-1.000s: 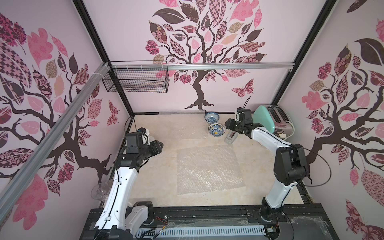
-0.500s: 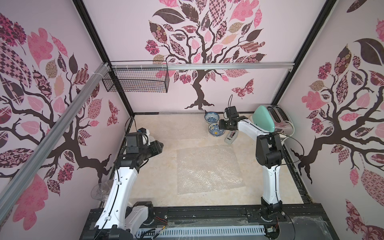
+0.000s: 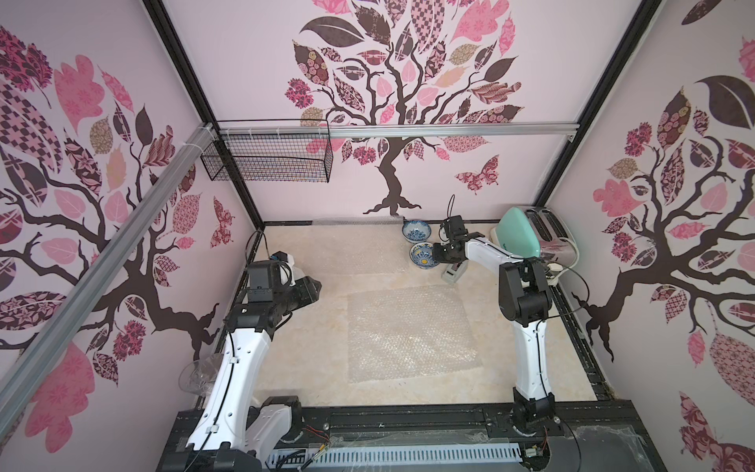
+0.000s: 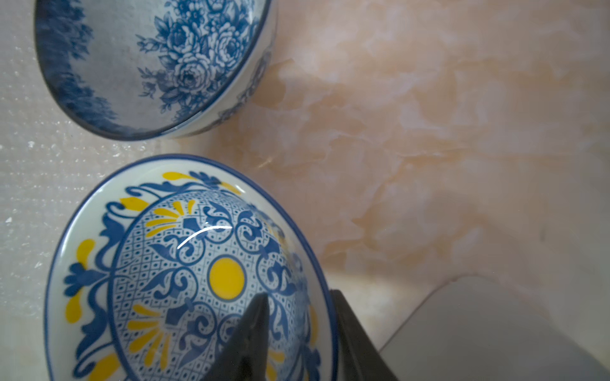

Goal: Wrap bowls in bubble wrap
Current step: Pick up the bowl from the center of the board, then place the bowl on the bubble wrap.

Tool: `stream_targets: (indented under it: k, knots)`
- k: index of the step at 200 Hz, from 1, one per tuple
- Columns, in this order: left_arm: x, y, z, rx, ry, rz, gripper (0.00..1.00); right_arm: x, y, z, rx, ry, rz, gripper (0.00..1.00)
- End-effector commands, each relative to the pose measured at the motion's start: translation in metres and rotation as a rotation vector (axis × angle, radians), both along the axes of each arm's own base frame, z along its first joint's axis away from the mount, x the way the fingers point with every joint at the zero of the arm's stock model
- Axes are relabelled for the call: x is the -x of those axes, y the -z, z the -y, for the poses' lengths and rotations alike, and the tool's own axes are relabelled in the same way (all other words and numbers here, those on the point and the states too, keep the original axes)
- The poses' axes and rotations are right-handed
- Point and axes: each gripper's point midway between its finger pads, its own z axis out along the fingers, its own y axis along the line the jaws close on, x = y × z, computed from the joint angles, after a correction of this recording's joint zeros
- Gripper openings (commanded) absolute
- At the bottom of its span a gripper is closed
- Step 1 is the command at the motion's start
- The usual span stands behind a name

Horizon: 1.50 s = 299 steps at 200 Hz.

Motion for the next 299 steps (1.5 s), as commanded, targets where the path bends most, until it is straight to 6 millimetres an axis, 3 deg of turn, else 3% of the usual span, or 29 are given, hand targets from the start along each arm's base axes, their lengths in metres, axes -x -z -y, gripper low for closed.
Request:
stream_targets:
  k: [1,46,69,94,113,151,187,226,299]
  knots:
    - [0.001,0.005,0.002,-0.004,0.014,-0.008,0.51,-0.002,-0.014,-0.011,-0.057,-0.028,0.012,0.23]
    - [0.001,0.006,0.002,-0.005,0.011,-0.013,0.51,0.014,-0.036,-0.019,-0.144,-0.029,0.032,0.03]
    - [0.001,0.008,0.002,-0.004,0.008,-0.018,0.51,0.029,-0.062,-0.026,-0.211,-0.023,0.058,0.0]
    - [0.001,0.007,0.002,0.011,-0.007,-0.018,0.51,0.063,-0.093,-0.039,-0.323,-0.026,0.055,0.0]
    - [0.002,0.009,0.0,0.016,-0.029,-0.036,0.51,0.108,-0.107,-0.054,-0.412,-0.04,0.047,0.0]
    - [0.007,0.02,0.008,0.104,-0.044,-0.076,0.51,0.189,-0.098,-0.082,-0.386,-0.129,0.023,0.0]
    - [0.012,0.032,0.006,0.106,-0.068,-0.105,0.51,0.229,-0.076,-0.093,-0.385,-0.18,-0.02,0.0]
    - [0.009,0.045,0.009,0.171,-0.102,-0.121,0.52,0.236,-0.049,-0.094,-0.356,-0.201,-0.066,0.0]
    - [-0.003,0.086,0.019,0.212,-0.138,-0.145,0.52,0.242,-0.03,-0.097,-0.332,-0.215,-0.099,0.0]
